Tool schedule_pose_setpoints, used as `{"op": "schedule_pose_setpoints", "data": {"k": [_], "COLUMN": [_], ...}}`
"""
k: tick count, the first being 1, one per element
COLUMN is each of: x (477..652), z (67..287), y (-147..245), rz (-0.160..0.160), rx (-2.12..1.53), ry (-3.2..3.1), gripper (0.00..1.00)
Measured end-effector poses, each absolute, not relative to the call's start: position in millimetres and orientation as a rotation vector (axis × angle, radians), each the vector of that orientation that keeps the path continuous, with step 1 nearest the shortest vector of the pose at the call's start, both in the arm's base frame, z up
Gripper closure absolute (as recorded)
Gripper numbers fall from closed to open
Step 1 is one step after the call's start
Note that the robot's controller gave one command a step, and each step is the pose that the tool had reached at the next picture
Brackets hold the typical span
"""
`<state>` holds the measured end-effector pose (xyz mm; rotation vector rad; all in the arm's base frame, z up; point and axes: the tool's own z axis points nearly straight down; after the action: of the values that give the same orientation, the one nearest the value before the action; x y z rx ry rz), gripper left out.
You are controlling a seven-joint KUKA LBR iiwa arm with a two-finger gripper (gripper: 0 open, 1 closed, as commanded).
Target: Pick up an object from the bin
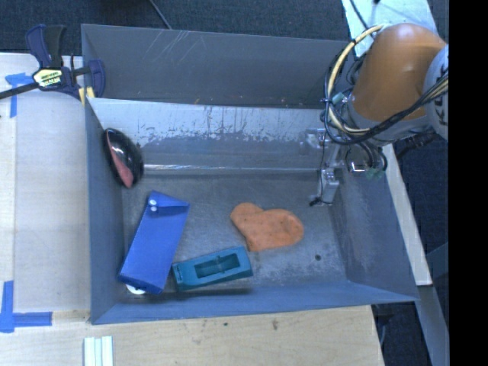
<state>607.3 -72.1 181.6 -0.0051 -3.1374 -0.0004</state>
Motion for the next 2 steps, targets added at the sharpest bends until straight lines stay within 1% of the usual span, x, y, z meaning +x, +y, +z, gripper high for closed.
{"op": "schedule_pose_setpoints", "data": {"k": [1,2], "x": [608.6,585.7], "z": [186.8,143.8], "y": [-71.9,-54.4], "rz": [0.001,0.004], "rx": [-0.003,0.013], "ry": [-3.145,-3.152], "gripper": [0.00,0.00]}}
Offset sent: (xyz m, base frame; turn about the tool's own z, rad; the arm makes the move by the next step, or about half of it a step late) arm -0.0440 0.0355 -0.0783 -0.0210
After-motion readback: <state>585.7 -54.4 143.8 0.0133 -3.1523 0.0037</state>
